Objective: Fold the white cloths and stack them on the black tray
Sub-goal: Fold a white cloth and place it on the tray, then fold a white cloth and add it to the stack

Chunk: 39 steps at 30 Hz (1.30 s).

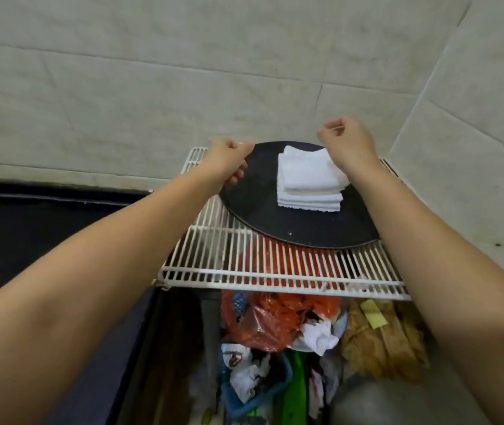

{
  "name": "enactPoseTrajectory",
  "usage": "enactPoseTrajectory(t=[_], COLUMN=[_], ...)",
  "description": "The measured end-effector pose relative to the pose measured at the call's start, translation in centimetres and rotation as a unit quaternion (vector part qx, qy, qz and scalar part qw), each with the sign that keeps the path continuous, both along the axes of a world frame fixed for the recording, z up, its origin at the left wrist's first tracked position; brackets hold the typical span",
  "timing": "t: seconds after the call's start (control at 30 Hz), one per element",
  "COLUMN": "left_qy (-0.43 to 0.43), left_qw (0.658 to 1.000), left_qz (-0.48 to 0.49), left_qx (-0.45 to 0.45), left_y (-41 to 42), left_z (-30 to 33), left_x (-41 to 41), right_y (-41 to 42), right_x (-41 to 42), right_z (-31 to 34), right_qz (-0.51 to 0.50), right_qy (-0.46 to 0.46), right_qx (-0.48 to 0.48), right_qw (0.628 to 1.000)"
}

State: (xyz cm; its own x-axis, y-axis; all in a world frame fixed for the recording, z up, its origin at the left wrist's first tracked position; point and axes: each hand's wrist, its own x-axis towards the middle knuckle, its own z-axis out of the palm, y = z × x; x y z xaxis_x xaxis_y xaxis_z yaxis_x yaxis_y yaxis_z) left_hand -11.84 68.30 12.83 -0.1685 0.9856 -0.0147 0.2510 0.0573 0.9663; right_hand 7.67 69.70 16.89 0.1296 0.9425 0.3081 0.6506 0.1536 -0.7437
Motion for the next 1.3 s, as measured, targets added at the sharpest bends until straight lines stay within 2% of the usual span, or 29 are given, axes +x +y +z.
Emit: enactPoseTrajectory(t=[0.1,0.2,0.37,0.5,0.6,0.67,0.77,0.9,1.0,1.17,1.3], left_qy=[0.016,0.052,0.189,0.278,0.327,0.328,0.304,0.276,0.291,0.344,0.347], left_qw=[1.0,0.995,0.962,0.914,0.874,0.858,0.842,0.823,0.811,0.787,0.774], left_qz=[0.013,0.067,0.194,0.286,0.313,0.321,0.352,0.372,0.357,0.344,0.354], left_qx=[0.024,0.045,0.028,-0.068,-0.174,-0.232,-0.274,-0.329,-0.362,-0.381,-0.394], left_y=[-4.5,-10.8,-24.3,-36.1,-44.2,-48.7,-53.8,-58.0,-59.2,-58.5,-57.2], left_z=[0.3,0.1,-3.3,-7.7,-11.5,-13.7,-16.7,-20.6,-23.1,-23.9,-22.2], left_x=[-5.6,-13.4,-28.1,-37.5,-42.2,-44.3,-47.0,-50.6,-53.7,-62.3,-71.0], right_y=[-3.1,-7.5,-17.1,-25.9,-32.0,-35.7,-40.4,-44.4,-45.4,-44.4,-42.6], right_x=[-7.9,-17.6,-33.4,-43.6,-49.6,-53.0,-57.1,-61.9,-66.3,-76.7,-86.2], right_z=[0.4,-1.0,-6.9,-12.7,-16.6,-18.9,-21.9,-25.3,-27.1,-27.9,-26.6], right_qz=[0.085,0.181,0.303,0.395,0.465,0.508,0.567,0.619,0.654,0.675,0.678], right_qy=[-0.049,-0.086,-0.151,-0.273,-0.326,-0.361,-0.39,-0.425,-0.438,-0.425,-0.434], right_qx=[0.038,0.06,0.067,0.06,0.064,0.074,0.075,0.049,-0.005,-0.029,-0.019], right_qw=[0.994,0.978,0.939,0.875,0.82,0.779,0.722,0.659,0.617,0.602,0.593])
